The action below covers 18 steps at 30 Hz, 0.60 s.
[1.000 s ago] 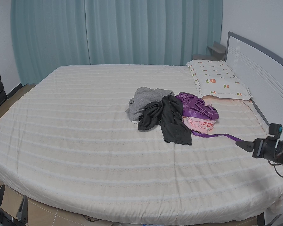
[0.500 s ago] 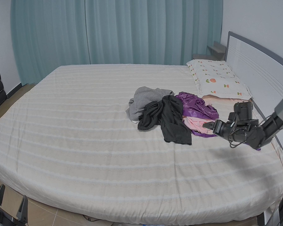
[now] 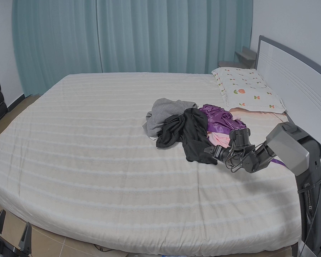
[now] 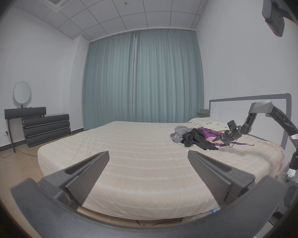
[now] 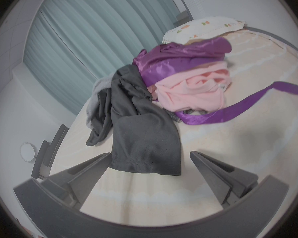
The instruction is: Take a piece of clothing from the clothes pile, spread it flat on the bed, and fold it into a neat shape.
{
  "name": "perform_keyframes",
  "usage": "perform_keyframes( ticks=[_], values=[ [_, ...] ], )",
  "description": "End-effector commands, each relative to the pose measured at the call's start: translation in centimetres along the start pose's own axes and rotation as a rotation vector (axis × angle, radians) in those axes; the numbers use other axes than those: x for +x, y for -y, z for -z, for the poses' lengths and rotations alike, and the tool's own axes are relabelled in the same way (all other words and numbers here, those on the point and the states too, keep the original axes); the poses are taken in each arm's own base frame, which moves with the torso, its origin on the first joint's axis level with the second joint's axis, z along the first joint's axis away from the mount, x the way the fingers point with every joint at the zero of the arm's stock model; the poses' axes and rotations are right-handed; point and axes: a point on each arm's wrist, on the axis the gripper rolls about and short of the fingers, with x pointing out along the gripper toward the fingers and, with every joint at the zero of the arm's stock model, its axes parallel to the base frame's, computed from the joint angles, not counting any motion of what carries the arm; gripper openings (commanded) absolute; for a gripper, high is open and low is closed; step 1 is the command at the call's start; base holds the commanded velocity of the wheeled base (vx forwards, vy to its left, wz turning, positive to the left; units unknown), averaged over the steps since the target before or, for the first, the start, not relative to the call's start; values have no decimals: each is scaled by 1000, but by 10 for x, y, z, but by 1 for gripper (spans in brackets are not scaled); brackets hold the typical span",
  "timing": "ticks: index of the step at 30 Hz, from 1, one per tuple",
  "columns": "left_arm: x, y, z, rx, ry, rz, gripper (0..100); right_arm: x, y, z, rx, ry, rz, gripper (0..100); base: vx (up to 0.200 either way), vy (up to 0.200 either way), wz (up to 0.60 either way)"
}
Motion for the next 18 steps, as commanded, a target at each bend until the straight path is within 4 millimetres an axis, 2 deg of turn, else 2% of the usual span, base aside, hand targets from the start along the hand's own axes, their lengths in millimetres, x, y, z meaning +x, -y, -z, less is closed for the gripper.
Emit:
perform_keyframes(
  ticks=[1,15,16,18],
  values=[
    [0,0,5,0,-1,0,100,26,4,18,-8,-33,7,100,0,0,0],
    [0,0,5,0,-1,0,100,52,-2,11,-21,2,27,100,0,0,0],
    [0,0,5,0,-1,0,100,54,-3,11,-22,2,26,0,0,0,0],
    [0,0,5,0,-1,0,100,54,-5,10,-22,2,23,0,0,0,0]
  ],
)
